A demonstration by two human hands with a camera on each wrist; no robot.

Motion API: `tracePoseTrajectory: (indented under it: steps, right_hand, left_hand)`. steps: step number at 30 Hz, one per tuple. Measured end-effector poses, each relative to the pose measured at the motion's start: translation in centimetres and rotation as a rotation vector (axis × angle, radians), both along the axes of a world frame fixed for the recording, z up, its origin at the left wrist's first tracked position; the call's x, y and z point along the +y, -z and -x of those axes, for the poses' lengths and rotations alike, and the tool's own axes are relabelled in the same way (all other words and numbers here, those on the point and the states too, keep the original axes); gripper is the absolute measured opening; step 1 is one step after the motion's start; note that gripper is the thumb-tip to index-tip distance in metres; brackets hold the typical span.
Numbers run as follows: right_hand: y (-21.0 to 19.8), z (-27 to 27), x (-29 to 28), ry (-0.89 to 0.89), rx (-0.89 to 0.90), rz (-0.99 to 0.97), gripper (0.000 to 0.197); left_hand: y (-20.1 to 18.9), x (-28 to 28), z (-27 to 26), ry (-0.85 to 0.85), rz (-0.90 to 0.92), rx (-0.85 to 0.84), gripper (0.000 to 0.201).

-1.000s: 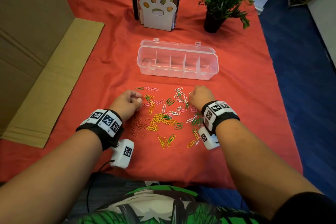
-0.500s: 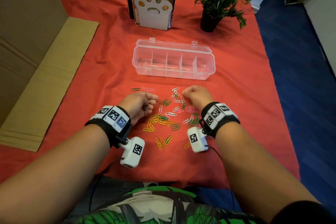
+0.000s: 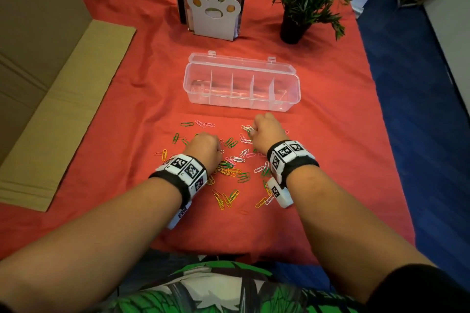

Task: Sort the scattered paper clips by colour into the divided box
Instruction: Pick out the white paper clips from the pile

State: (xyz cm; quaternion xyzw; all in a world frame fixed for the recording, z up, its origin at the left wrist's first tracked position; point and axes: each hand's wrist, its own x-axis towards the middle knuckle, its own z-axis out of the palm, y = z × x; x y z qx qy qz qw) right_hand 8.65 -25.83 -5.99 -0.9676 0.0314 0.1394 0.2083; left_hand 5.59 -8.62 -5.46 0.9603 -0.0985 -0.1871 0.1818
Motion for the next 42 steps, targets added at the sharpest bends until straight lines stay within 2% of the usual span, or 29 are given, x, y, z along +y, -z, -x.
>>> tracePoseTrajectory:
  steps: [1, 4, 7, 9, 12, 14, 16, 18, 20, 21, 22, 24, 27, 32, 36, 42]
  right_hand:
    - [-0.3, 0.0, -0.4, 0.071, 0.013, -0.077, 0.003]
    - [-0.9, 0.4, -1.7, 0.307, 0.058, -0.398, 0.024]
    - [-1.7, 1.6, -2.5, 0.477, 0.131, -0.812, 0.030]
    - [-2.2, 2.2, -2.8, 0.553, 0.184, -1.012, 0.036]
    - [-2.5, 3.0, -3.0, 0.724, 0.270, -1.262, 0.021]
    - [-2.6, 3.4, -2.8, 0.809, 0.336, -1.329, 0.015]
    - [-2.3, 3.2, -2.6, 0.780, 0.324, -1.182, 0.017]
    - [-1.9, 2.8, -2.3, 0.575, 0.248, -0.778, 0.021]
    - [-1.5, 2.6, -1.8, 0.356, 0.140, -0.363, 0.019]
    - [-1.4, 2.6, -1.5, 0.278, 0.096, -0.221, 0.013]
    - [-1.1, 2.6, -1.3, 0.208, 0.052, -0.120, 0.011]
    - [-0.8, 2.7, -0.8, 0.101, -0.009, 0.006, 0.021]
    - [-0.7, 2.8, -0.1, -0.013, -0.060, 0.136, 0.033]
    - [-1.1, 3.0, -0.3, -0.024, 0.013, 0.194, 0.037]
    - [-1.5, 2.8, -0.8, 0.021, 0.062, 0.154, 0.029]
    - [-1.1, 3.3, 0.1, -0.016, 0.015, 0.168, 0.033]
  left_hand:
    - [0.0, 0.1, 0.1, 0.009, 0.011, -0.006, 0.019]
    - [0.1, 0.5, 0.1, -0.094, 0.154, 0.010, 0.018]
    - [0.1, 0.5, -0.3, -0.299, 0.413, 0.199, 0.006]
    - [-0.4, 0.1, -0.5, -0.466, 0.669, 0.368, 0.017]
    - [-1.9, -0.9, -0.8, -0.657, 0.951, 0.597, 0.029]
    - [-2.9, -1.6, -1.0, -0.680, 1.021, 0.666, 0.031]
    - [-3.1, -2.3, -1.2, -0.698, 1.036, 0.691, 0.030]
    - [-3.0, -3.3, -1.4, -0.685, 0.988, 0.658, 0.026]
    - [-2.4, -4.0, -1.8, -0.500, 0.733, 0.446, 0.017]
    - [-2.0, -4.2, -2.0, -0.373, 0.571, 0.308, 0.014]
    - [-1.8, -4.4, -2.1, -0.257, 0.436, 0.200, 0.017]
    - [-1.3, -4.5, -2.2, -0.070, 0.252, 0.090, 0.025]
    - [-0.8, -4.0, -2.4, 0.046, 0.124, -0.021, 0.027]
    - [-0.7, -1.9, -2.8, -0.024, 0.062, -0.058, 0.025]
    - [-0.8, -1.0, -3.2, -0.134, 0.085, -0.094, 0.030]
    - [-0.7, -3.5, -3.5, 0.048, 0.170, -0.072, 0.028]
